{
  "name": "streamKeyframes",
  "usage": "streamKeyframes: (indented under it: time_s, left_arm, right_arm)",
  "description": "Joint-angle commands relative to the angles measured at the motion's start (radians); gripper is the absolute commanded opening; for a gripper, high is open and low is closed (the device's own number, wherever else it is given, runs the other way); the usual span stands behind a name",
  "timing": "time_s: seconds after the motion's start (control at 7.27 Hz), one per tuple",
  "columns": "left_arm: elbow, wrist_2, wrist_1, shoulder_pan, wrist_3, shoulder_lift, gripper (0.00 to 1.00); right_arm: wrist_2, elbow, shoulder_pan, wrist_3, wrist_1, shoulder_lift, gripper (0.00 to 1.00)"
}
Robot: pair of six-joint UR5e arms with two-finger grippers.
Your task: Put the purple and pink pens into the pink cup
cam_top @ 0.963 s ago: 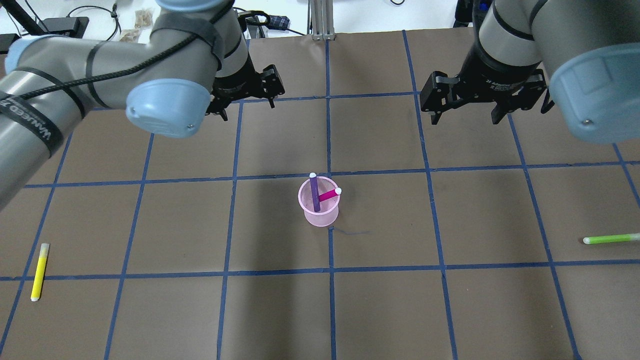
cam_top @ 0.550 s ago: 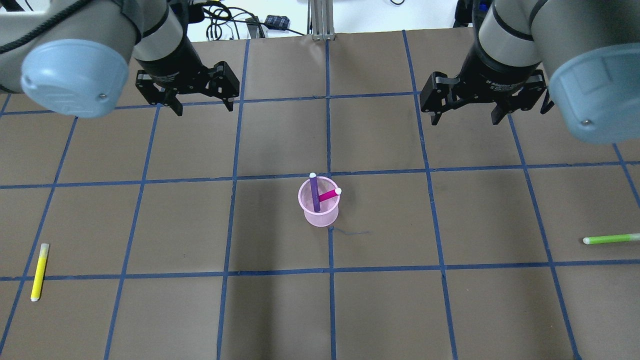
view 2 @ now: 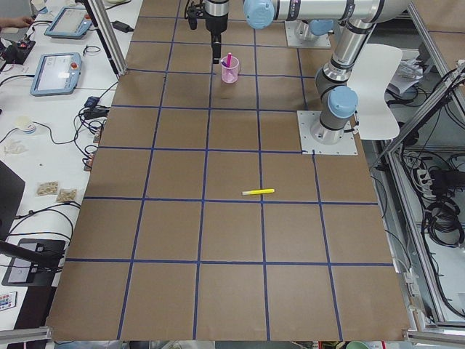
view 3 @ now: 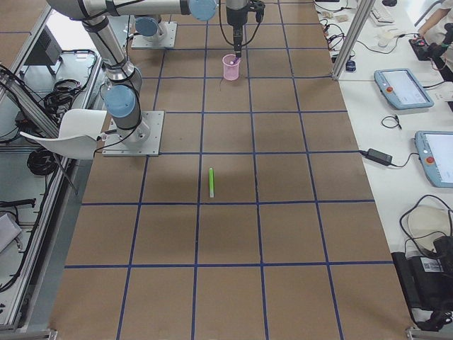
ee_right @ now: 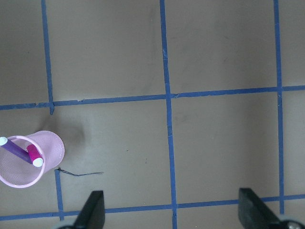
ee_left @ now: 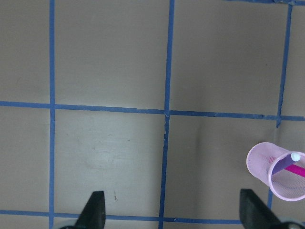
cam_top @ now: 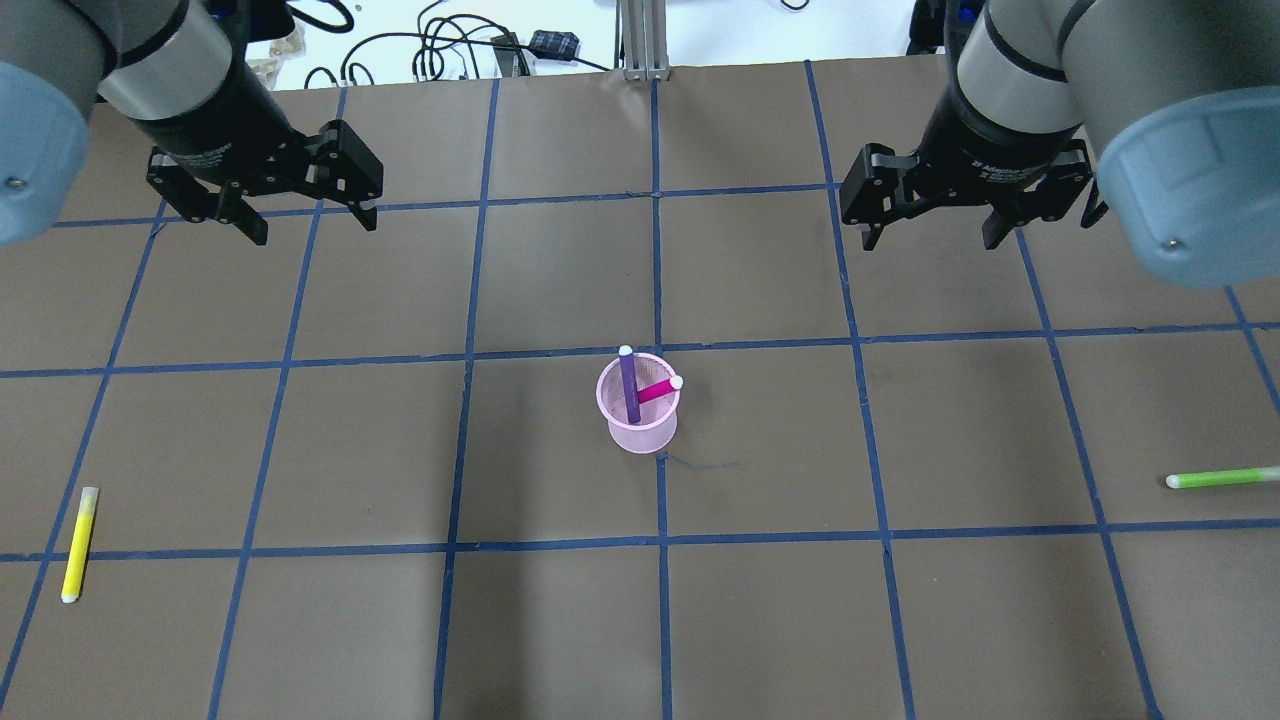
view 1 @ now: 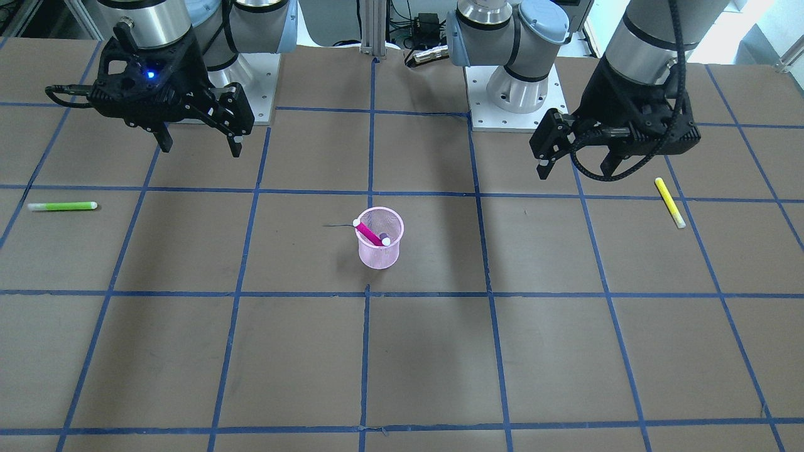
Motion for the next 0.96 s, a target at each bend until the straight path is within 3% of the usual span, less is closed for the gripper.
streamKeyframes:
  time_s: [0.0, 0.83]
  left_arm:
    - [-0.05, -0.001, -0.006, 0.004, 0.007, 0.042, 1.0]
    - [-0.086, 0.01, -0.005, 0.003, 0.009, 0.058, 1.0]
  right_arm:
    - [0.0, 0.0, 0.0, 0.0, 0.0, -0.001, 1.0]
    - [0.001, 0.0, 0.0, 0.0, 0.0, -0.001, 1.0]
